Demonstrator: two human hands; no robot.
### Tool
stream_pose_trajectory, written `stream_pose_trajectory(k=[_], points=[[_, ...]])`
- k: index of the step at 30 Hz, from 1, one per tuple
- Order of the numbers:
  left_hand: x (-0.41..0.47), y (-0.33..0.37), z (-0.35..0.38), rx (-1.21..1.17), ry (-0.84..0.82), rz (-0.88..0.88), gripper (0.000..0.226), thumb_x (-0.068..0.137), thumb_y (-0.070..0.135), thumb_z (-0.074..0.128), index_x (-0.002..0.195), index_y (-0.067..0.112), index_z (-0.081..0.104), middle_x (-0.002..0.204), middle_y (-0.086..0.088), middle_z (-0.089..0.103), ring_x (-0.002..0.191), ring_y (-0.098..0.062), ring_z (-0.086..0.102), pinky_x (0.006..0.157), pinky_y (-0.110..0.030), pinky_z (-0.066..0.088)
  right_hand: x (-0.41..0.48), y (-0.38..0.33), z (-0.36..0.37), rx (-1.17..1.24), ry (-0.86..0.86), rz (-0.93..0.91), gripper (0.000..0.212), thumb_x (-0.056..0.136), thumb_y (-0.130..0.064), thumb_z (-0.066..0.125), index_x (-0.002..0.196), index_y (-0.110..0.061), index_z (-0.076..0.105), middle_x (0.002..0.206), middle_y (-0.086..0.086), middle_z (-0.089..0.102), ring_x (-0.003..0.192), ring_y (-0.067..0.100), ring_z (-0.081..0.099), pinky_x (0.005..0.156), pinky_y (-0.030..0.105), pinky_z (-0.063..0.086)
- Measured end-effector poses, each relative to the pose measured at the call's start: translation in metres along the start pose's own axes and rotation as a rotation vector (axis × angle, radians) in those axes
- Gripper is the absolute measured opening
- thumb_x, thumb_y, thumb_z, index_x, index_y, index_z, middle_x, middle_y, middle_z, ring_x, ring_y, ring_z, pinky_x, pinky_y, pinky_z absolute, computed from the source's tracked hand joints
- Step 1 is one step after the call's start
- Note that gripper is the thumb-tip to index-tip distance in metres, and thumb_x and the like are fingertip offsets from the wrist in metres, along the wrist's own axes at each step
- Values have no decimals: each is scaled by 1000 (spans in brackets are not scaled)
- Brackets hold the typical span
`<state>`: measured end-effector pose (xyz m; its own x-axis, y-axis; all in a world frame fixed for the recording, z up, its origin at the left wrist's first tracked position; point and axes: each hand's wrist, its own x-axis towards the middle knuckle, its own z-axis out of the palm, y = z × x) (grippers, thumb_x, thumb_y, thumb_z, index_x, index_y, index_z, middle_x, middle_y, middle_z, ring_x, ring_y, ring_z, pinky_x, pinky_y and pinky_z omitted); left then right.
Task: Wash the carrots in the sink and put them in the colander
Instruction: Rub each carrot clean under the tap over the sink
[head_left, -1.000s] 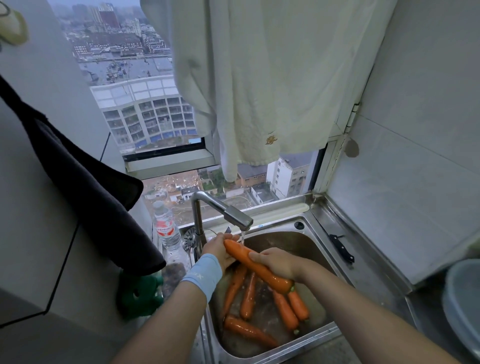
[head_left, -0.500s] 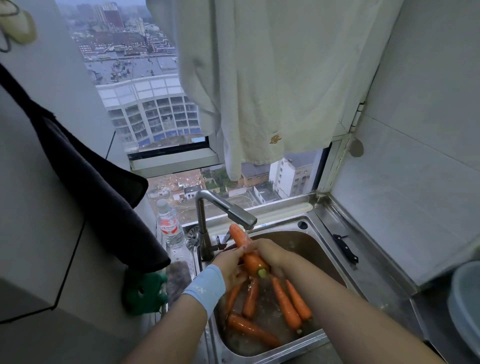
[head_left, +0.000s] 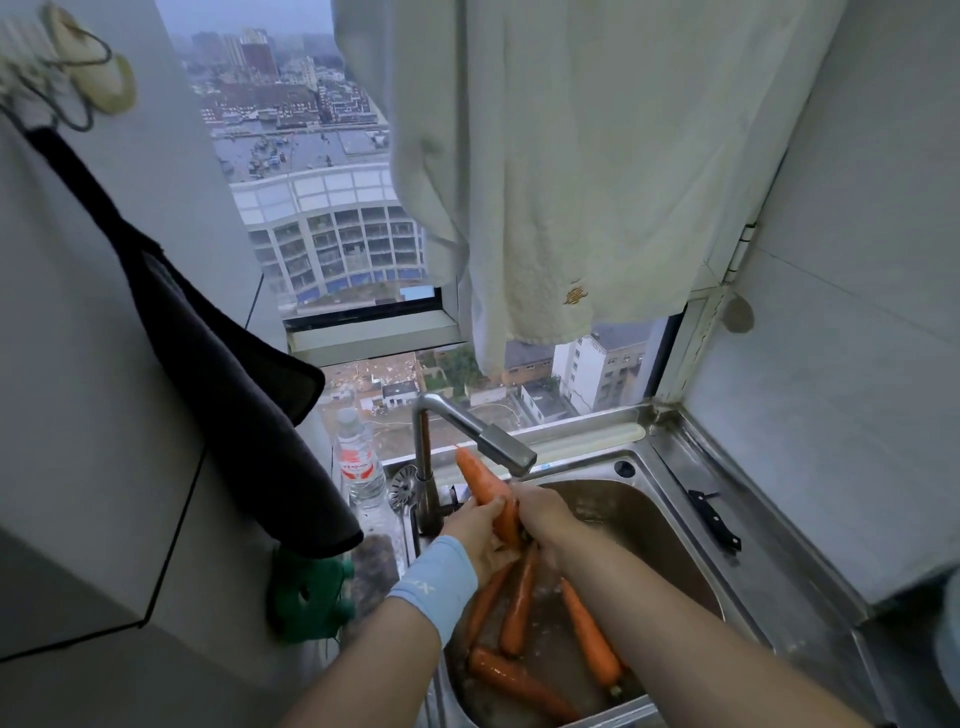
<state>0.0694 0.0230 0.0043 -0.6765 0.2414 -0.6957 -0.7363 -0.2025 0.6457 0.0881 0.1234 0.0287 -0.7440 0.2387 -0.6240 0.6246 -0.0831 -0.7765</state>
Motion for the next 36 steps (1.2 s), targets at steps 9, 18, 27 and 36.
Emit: stream_pose_trajectory(k=[9,18,27,36], points=[[-1,-12,11,-29,-10,-27,48,107,6,36,151,25,42,136,-22,57,109,-42,62,81,-60,58,-2,13,-20,-31,-41,3,39,103,-36,54,84,-8,72,61,7,68,54,21,64,56,27,51],[20,-11,-5,169,102,-39,48,88,46,69,130,22,64,113,-15,72,101,-36,69,95,-53,55,-12,3,-17,-145,-206,12,24,104,-29,55,116,-11,65,103,16,73,90,32,75,72,45,65],[14,7,8,16,162,13,52,101,29,54,149,13,41,117,-15,63,104,-31,63,90,-47,56,-25,8,-35,-148,-182,60,38,102,-53,51,98,-18,66,70,8,65,47,18,55,39,22,39],[3,-11,21,-25,84,-34,41,103,40,50,127,7,51,118,-14,60,113,-30,58,104,-42,48,-15,4,-16,-211,-90,33,52,104,-56,41,98,-10,64,58,6,58,41,17,49,42,23,32]])
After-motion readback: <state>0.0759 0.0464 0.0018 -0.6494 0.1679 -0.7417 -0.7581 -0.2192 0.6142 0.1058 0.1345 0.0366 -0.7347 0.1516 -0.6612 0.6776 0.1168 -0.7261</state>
